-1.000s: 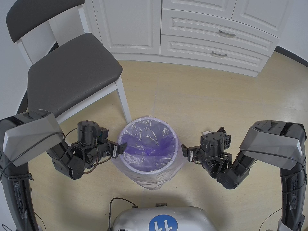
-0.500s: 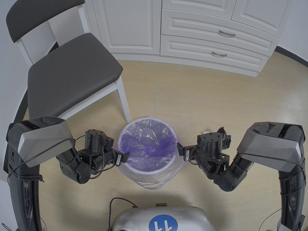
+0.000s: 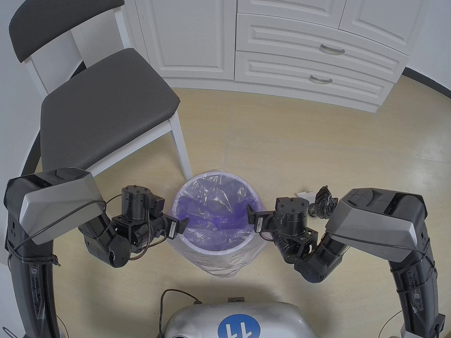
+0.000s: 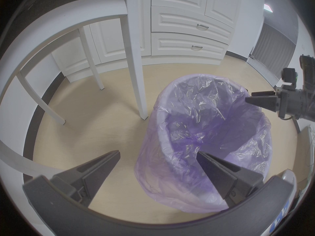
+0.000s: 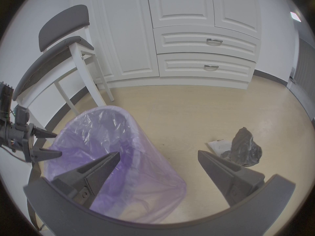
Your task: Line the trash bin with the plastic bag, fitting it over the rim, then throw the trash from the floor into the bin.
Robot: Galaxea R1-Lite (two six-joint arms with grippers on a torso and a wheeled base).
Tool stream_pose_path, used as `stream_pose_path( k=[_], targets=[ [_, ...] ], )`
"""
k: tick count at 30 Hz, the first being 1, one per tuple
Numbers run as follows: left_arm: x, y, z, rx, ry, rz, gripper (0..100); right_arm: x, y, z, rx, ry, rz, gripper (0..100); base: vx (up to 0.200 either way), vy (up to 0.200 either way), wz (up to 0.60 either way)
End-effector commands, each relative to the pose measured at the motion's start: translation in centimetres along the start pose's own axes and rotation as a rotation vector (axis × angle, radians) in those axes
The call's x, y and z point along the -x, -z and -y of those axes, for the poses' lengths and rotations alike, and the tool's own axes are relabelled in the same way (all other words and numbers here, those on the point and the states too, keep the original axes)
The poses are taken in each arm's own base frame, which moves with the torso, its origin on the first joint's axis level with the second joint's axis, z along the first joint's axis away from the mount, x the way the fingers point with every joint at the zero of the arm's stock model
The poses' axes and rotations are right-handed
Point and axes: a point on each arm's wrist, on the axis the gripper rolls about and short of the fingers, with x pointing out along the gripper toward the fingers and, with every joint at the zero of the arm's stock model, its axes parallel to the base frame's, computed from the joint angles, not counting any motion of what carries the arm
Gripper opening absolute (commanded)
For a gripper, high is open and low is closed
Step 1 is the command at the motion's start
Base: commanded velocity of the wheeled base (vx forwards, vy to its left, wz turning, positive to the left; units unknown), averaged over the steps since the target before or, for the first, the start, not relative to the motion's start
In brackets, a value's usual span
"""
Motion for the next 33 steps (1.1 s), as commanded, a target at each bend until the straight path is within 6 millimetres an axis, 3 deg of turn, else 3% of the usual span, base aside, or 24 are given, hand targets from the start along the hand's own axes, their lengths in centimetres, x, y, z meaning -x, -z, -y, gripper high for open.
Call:
stream_pose_path(
  k=[1, 7, 18, 22, 33],
  targets=[
    [0.2, -0.1, 0.0, -0.002, 0.000, 0.003, 100, -1.4, 2.7, -0.6, -0.004, 0.018, -0.019, 100, 0.000, 0.000, 0.00],
    [0.2, -0.2, 0.0, -0.002, 0.000, 0.005, 100, -1.4, 3.8, -0.4, 0.024, 0.031, -0.047, 100, 0.000, 0.000, 0.00],
    [0.2, -0.3, -0.1, -0.001, -0.002, 0.009, 100, 2.5, 4.8, -2.8, 0.117, -0.024, -0.113, 100, 0.000, 0.000, 0.00],
    [0.2, -0.4, -0.2, 0.000, -0.004, 0.010, 100, 2.9, 5.2, -3.5, 0.123, -0.042, -0.119, 100, 0.000, 0.000, 0.00],
    [0.4, -0.5, -0.3, 0.003, -0.006, 0.018, 100, 1.9, 2.5, -1.9, 0.089, 0.002, -0.067, 100, 0.000, 0.000, 0.00]
  ],
)
